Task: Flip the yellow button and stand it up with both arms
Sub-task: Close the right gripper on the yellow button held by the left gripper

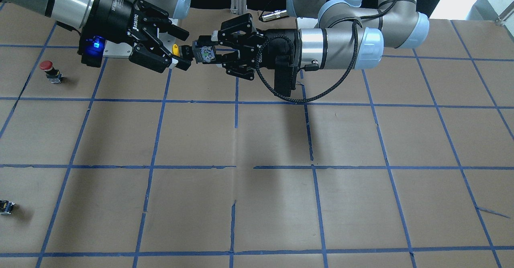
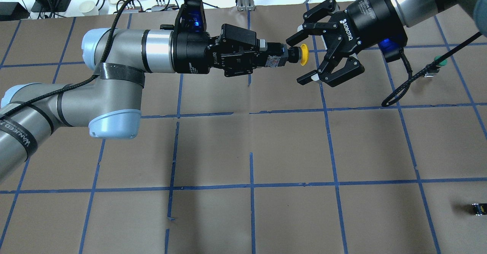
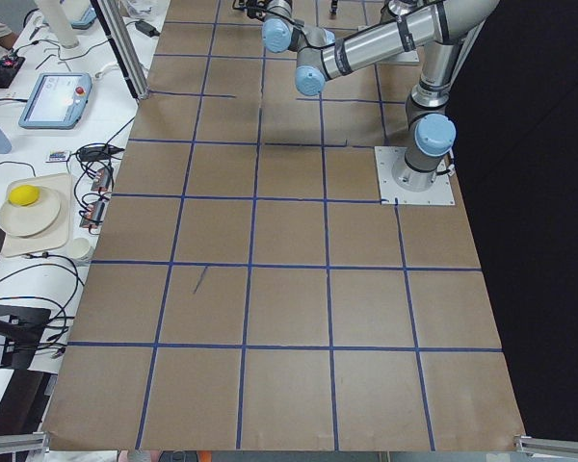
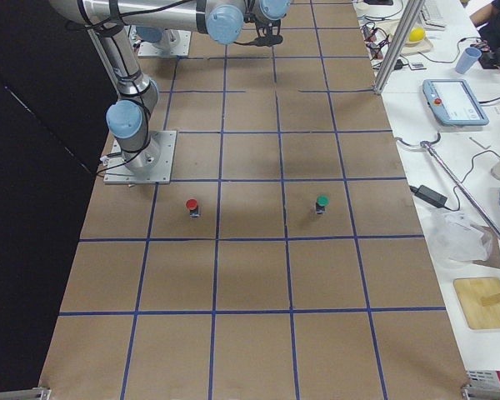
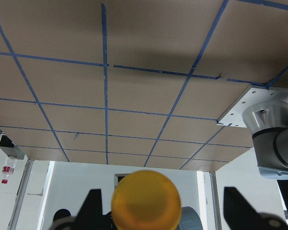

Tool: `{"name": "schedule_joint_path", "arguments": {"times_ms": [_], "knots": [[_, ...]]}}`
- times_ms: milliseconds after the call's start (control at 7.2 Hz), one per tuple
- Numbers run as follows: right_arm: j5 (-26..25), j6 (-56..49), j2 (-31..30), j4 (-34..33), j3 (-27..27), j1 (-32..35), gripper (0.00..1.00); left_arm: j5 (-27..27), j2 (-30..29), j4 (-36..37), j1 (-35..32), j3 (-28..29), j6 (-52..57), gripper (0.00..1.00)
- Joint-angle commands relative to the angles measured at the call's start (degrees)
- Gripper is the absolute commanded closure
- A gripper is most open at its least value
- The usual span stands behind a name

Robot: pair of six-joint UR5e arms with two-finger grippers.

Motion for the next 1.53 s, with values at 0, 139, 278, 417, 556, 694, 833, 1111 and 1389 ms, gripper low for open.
{"name": "schedule_joint_path", "arguments": {"times_ms": [0,139,278,417,556,694,833,1111,1389], "knots": [[0.3,-1.51,-0.35,-0.09,0.05,-0.26,0.66,-0.03,-0.14,-0.06,-0.09,-0.12,0.0,1.0],[0.39,-1.43,-0.26,0.09,0.05,-0.34,0.82,-0.03,0.03,0.02,-0.09,-0.12,0.0,1.0],[0.39,-1.43,-0.26,0.18,-0.04,-0.34,0.87,-0.03,0.12,-0.06,-0.09,-0.12,0.0,1.0],[0.39,-1.43,-0.26,0.18,-0.04,-0.34,0.92,-0.03,0.12,-0.06,-0.09,-0.12,0.0,1.0],[0.39,-1.35,-0.18,0.18,-0.04,-0.43,0.92,0.06,0.12,0.02,-0.09,-0.12,-0.09,0.99],[0.39,-1.35,-0.18,0.18,-0.04,-0.43,0.92,0.06,0.12,-0.06,-0.09,-0.12,-0.09,0.99],[0.39,-1.35,-0.18,0.18,-0.13,-0.43,0.92,0.14,0.12,-0.15,-0.17,-0.12,-0.18,0.72],[0.39,-1.35,-0.18,0.09,-0.13,-0.43,0.92,0.67,0.03,-0.24,-0.18,0.14,-2.53,0.0],[0.04,-1.35,-0.09,0.0,-0.3,-0.69,0.92,1.11,0.2,-0.24,-0.18,0.66,-2.73,0.0]]}}
